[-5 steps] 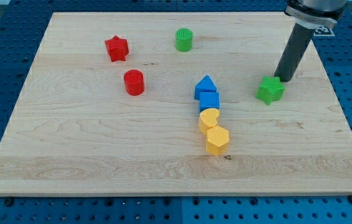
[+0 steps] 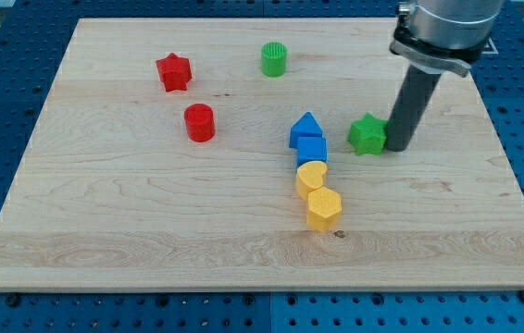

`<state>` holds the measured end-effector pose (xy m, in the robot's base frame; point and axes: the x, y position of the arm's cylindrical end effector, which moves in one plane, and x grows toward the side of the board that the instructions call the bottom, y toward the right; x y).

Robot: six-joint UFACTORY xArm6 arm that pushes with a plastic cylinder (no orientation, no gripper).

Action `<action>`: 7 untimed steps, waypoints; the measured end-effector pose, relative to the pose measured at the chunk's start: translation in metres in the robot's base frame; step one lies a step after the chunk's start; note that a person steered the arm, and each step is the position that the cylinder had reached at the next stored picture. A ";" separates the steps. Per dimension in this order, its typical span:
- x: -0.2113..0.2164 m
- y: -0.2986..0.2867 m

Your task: Move green circle above blue triangle

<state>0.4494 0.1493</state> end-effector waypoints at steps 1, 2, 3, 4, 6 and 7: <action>-0.011 -0.010; -0.019 -0.010; -0.024 -0.002; -0.033 0.008; -0.044 0.009; -0.063 0.009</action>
